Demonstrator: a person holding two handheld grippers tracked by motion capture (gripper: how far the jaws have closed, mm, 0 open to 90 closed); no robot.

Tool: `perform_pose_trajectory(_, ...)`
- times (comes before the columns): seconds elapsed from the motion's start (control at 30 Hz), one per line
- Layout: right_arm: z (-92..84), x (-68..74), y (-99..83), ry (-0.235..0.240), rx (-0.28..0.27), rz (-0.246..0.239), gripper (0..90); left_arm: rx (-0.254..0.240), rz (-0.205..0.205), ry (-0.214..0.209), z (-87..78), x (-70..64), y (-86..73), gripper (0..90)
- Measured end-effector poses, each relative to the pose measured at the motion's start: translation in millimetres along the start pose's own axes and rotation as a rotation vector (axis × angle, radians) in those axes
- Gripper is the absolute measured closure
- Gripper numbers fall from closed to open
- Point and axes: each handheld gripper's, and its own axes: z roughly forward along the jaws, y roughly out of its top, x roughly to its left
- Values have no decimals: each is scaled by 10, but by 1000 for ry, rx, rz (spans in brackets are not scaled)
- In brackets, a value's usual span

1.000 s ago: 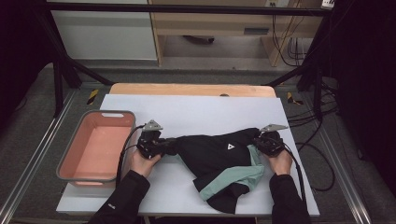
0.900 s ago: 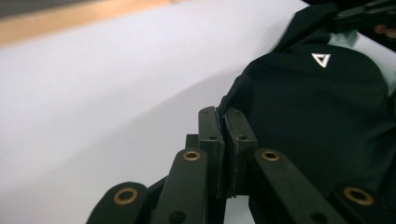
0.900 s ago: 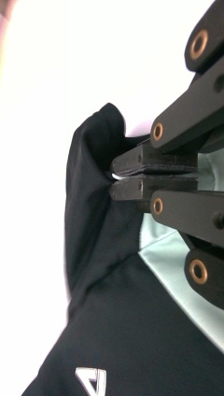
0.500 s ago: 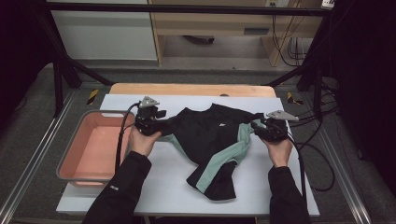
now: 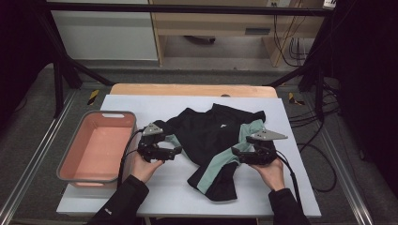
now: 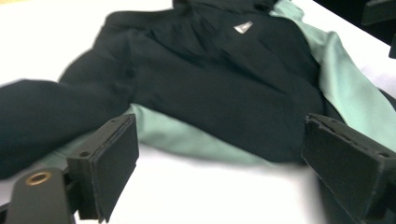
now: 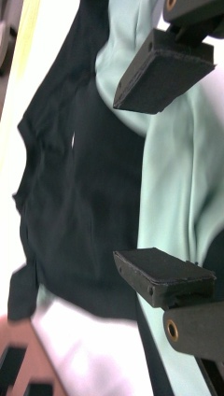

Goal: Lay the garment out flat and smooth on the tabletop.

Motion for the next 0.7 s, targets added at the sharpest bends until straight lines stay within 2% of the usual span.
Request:
perform_pose_trajectory(0.13,37,242,6,45,22,-28,239,-5,8,-20,-20,-60,-122,73)
perform_pose_trajectory(0.27,159,462,-19,85,58,-52,264,3,32,-32,-30,-94,-183,65)
perform_pose_trajectory(0.4,300,616,-77,99,111,-82,322,-1,30,-43,-35,-98,-217,65)
perform_pose_trajectory(0.43,331,639,-95,104,123,-86,359,-1,28,-44,-30,-100,-222,65)
perform_pose_trajectory(0.53,387,679,-146,120,152,-116,551,7,33,-33,-17,-100,-242,65)
perform_pose_trajectory(0.57,389,681,-160,133,160,-116,678,7,30,-33,-10,-98,-251,66)
perform_pose_trajectory(0.63,380,667,-165,174,179,-110,845,11,22,-36,7,-94,-265,67)
perform_pose_trajectory(0.67,367,657,-159,179,184,-113,900,16,22,-38,13,-91,-270,68)
perform_pose_trajectory(0.7,339,645,-153,179,182,-110,900,19,21,-35,15,-91,-274,69)
